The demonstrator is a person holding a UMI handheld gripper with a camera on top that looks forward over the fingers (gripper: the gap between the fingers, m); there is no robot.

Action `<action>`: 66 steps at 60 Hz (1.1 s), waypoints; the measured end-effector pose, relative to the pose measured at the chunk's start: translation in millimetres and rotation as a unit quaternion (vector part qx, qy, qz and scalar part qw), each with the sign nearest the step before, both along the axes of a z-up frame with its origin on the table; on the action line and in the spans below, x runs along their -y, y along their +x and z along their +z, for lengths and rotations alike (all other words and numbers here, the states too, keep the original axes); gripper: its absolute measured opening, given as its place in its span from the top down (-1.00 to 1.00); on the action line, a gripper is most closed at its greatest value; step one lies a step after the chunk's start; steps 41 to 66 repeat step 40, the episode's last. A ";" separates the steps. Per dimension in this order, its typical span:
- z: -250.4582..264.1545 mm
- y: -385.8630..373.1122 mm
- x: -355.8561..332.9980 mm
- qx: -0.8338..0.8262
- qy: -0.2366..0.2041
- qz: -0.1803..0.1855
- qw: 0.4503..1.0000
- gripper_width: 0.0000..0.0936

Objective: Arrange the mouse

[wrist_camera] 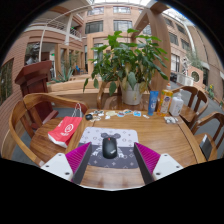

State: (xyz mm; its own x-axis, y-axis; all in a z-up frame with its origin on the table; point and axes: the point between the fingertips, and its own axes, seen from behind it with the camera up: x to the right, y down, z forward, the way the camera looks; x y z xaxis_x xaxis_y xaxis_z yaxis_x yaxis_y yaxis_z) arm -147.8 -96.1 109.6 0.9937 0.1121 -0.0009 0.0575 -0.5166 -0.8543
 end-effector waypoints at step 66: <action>46.5 12.7 136.5 0.017 0.034 0.003 0.999 -0.83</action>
